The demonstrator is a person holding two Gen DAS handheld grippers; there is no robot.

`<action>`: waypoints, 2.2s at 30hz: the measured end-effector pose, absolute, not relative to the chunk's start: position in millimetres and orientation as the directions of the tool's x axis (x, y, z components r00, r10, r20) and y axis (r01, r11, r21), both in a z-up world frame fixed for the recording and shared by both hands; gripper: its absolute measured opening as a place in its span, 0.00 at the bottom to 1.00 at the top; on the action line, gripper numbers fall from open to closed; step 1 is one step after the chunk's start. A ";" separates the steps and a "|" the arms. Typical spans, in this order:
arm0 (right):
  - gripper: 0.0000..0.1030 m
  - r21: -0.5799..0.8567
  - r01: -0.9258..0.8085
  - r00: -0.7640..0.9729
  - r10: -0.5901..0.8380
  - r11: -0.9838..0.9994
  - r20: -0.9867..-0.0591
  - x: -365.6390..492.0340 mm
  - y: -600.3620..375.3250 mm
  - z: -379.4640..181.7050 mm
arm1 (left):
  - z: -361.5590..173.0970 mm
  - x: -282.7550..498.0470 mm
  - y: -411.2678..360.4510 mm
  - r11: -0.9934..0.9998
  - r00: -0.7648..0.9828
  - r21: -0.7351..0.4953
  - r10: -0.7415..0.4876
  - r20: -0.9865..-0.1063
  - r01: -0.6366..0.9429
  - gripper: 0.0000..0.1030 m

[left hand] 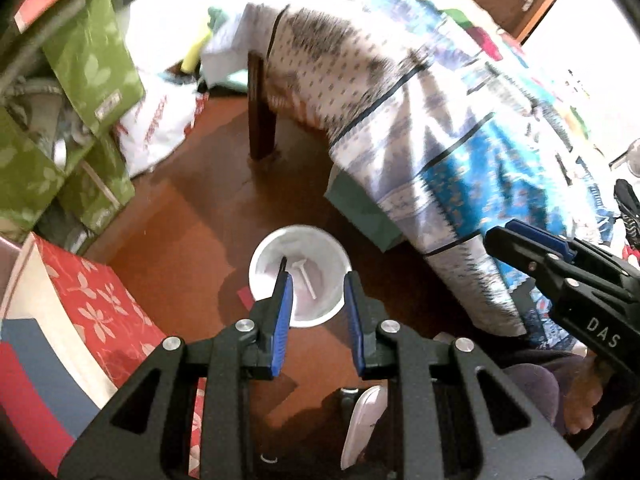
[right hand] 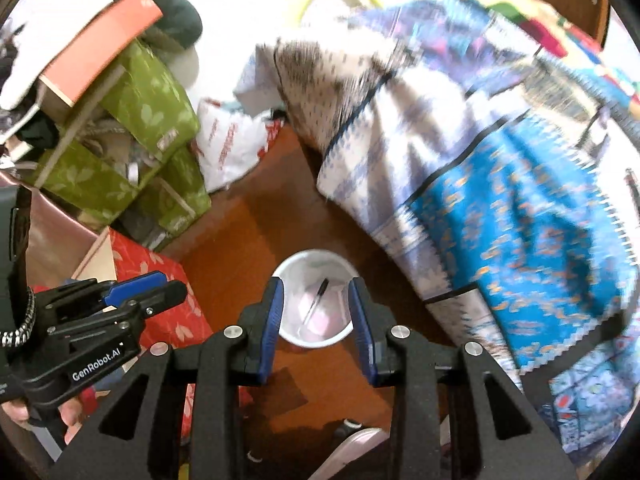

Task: Collect trash
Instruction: 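Move both tools back over the bed toward the white cables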

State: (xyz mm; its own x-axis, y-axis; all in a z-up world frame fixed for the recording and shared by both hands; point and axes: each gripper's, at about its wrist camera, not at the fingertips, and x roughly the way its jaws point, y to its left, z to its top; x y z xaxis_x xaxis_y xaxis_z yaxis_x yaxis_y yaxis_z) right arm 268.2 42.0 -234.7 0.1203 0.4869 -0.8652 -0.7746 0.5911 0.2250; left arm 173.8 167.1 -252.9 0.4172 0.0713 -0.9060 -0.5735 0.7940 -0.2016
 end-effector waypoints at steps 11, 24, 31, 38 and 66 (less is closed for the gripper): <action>0.30 0.167 -0.748 0.371 0.613 0.642 -0.697 252.8 -47.0 -132.3 | -145.6 169.2 107.1 0.861 0.601 -0.183 0.165 -0.782 -0.474 0.23; 0.48 0.093 -0.625 0.623 0.567 0.775 -0.538 263.3 -157.9 -64.7 | -60.0 204.6 15.6 0.932 0.751 -0.140 0.174 -0.637 -0.334 0.35; 0.69 0.107 -0.519 0.715 0.499 0.848 -0.489 287.9 -217.7 -49.3 | -38.4 244.9 -30.1 0.956 0.795 -0.133 0.135 -0.591 -0.261 0.80; 0.71 0.117 -0.416 0.755 0.414 0.902 -0.509 317.7 -267.4 -53.8 | -43.8 294.6 -62.4 0.973 0.798 -0.130 0.077 -0.597 -0.191 0.84; 0.71 0.246 -0.198 0.539 0.315 0.949 -0.781 461.3 -317.5 -207.8 | -199.6 500.7 -125.4 0.986 0.604 -0.163 -0.150 -0.783 0.033 0.84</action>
